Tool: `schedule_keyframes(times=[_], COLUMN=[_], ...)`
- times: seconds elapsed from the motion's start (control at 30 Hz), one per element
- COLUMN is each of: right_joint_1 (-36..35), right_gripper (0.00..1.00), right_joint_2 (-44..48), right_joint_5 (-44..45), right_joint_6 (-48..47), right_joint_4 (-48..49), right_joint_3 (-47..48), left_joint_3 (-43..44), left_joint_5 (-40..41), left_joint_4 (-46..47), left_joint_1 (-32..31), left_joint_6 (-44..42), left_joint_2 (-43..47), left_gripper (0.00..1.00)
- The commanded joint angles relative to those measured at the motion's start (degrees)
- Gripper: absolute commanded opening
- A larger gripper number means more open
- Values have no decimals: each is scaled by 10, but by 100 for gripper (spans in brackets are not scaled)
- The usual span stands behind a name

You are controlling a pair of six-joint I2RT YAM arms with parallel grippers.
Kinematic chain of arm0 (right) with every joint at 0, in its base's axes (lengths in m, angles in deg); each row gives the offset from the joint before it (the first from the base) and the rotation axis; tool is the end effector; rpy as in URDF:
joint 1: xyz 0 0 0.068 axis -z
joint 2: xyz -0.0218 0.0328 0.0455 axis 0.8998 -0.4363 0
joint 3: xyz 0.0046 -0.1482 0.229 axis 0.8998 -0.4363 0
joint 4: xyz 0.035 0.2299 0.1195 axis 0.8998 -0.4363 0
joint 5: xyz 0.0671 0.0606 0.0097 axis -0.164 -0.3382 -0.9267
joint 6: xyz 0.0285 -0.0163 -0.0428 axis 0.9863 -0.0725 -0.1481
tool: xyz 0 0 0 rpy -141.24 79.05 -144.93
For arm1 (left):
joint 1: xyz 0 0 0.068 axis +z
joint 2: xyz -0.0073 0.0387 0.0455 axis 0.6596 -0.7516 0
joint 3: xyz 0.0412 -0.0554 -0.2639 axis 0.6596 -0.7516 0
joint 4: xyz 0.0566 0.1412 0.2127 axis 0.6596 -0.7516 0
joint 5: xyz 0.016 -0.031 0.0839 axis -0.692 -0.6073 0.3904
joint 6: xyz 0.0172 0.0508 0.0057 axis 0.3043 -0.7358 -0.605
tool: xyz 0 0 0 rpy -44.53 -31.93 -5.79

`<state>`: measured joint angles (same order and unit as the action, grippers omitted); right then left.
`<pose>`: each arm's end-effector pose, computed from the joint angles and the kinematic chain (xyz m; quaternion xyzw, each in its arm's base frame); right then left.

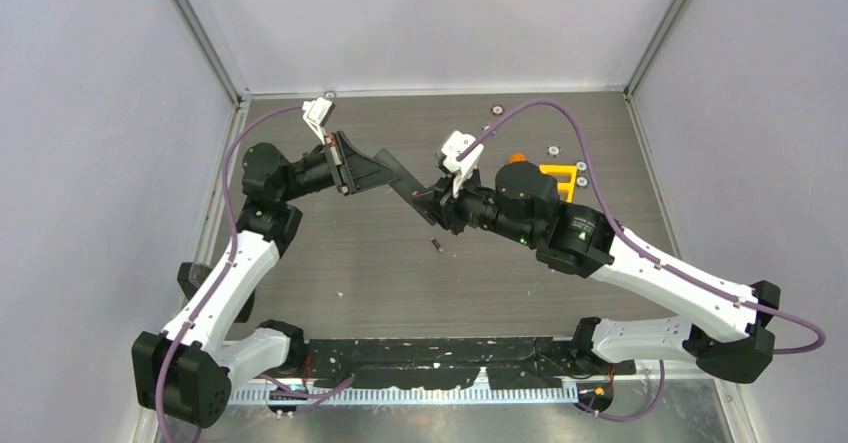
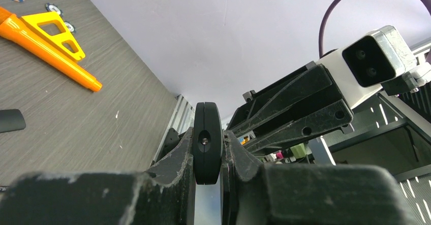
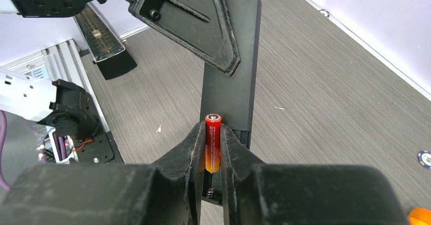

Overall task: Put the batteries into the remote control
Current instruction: Load the battery into the remote control.

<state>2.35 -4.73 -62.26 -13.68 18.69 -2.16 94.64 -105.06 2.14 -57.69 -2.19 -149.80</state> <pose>0.1210 0.2195 0.4250 -0.3728 0.6708 0.3020 0.5655 0.2173 -0.0948 0.3772 0.0930 0.6511 -0.6839 0.3156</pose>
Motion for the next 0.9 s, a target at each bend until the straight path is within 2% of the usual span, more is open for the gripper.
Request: schedule_keyframes(times=[0.0, 0.47, 0.87], right_joint_1=[0, 1, 0], right_gripper=[20, 25, 41], right_joint_2=[-5, -18, -23], right_joint_5=[-32, -31, 5], right_joint_6=[0, -11, 30], right_joint_4=[-22, -83, -68], right_joint_3=[-6, 16, 25], left_joint_3=[7, 2, -2], left_joint_5=[20, 35, 43], left_joint_4=[47, 28, -13], left_joint_1=[-3, -2, -2], left_joint_6=[34, 30, 8], left_joint_2=[15, 27, 43], left_gripper=[0, 0, 0])
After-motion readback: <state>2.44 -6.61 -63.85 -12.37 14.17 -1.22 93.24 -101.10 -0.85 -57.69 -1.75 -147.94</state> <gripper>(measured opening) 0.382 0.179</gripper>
